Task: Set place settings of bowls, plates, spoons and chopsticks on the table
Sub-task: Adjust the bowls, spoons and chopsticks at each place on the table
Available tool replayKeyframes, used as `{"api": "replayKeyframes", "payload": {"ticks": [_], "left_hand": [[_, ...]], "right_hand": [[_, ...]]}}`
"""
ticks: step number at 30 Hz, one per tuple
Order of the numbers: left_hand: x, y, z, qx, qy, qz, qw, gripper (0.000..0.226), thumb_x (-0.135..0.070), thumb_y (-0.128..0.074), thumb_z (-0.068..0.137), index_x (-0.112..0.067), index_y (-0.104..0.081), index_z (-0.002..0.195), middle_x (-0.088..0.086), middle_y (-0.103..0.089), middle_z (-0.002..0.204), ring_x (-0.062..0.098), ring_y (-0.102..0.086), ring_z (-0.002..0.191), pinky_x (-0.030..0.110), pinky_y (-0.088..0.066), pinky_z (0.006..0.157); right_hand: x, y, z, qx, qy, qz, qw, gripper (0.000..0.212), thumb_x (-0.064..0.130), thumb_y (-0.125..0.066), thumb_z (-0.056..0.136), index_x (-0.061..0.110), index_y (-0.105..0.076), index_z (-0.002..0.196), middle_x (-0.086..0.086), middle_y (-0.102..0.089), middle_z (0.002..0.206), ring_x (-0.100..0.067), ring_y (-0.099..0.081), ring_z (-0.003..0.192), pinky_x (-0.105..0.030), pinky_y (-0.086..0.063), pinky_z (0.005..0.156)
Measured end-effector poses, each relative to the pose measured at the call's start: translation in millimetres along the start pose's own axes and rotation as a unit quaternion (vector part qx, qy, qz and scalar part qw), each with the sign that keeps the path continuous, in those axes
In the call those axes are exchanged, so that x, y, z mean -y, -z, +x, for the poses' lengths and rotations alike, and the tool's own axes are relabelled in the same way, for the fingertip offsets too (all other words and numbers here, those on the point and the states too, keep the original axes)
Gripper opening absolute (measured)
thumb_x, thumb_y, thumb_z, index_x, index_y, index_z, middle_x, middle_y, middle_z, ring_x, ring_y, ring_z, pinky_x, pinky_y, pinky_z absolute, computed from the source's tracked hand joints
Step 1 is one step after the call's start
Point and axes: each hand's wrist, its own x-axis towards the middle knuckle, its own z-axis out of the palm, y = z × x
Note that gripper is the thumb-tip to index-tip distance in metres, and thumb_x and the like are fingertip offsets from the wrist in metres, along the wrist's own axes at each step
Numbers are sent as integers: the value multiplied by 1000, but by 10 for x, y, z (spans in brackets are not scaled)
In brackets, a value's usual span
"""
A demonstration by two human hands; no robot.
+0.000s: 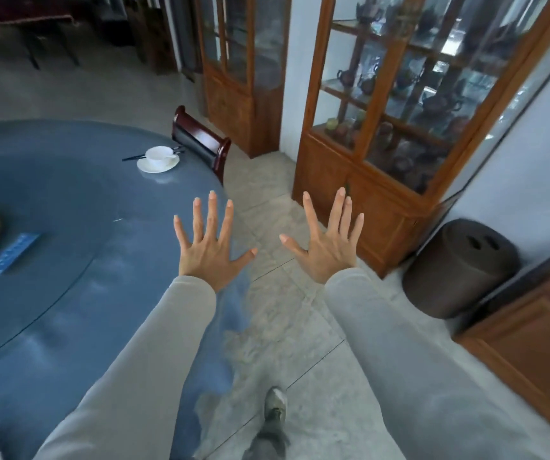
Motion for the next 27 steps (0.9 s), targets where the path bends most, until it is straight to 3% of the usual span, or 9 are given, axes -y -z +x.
{"api": "replayKeyframes", "payload": {"ticks": [7, 14, 18, 27], "left_hand": [[-344, -444, 1524, 16, 17, -20, 1000, 103, -86, -24, 87, -26, 14, 161, 8, 18, 170, 36, 13, 156, 71, -1, 120], [-472, -652, 2900, 19, 26, -22, 999, 105, -86, -30, 86, -26, 11, 160, 8, 13, 171, 36, 10, 157, 72, -1, 120], [-449, -900, 3603, 21, 53, -8, 998, 106, -88, -32, 83, -27, 8, 161, 7, 12, 171, 34, 9, 157, 69, 3, 119], [-220, -1562, 5096, 13, 198, 23, 980, 108, -83, -40, 85, -23, 5, 163, 10, 11, 171, 36, 7, 157, 73, -5, 119]], "right_hand": [[-597, -313, 1486, 23, 15, -40, 999, 93, 91, -10, 86, 42, 17, 160, -24, 14, 170, -45, 4, 158, -67, -3, 124], [-942, -522, 2962, -4, 16, -21, 1000, 93, 93, -9, 85, 41, 9, 161, -22, 3, 171, -46, -5, 158, -65, 0, 122], [-1075, -855, 3823, -4, 25, 1, 1000, 94, 94, -6, 82, 44, 14, 159, -23, 3, 171, -46, -5, 157, -67, -2, 122], [-1005, -1642, 5916, 52, 183, -4, 982, 92, 91, -10, 85, 44, 22, 157, -24, 17, 169, -44, 8, 158, -66, 4, 122]]}}
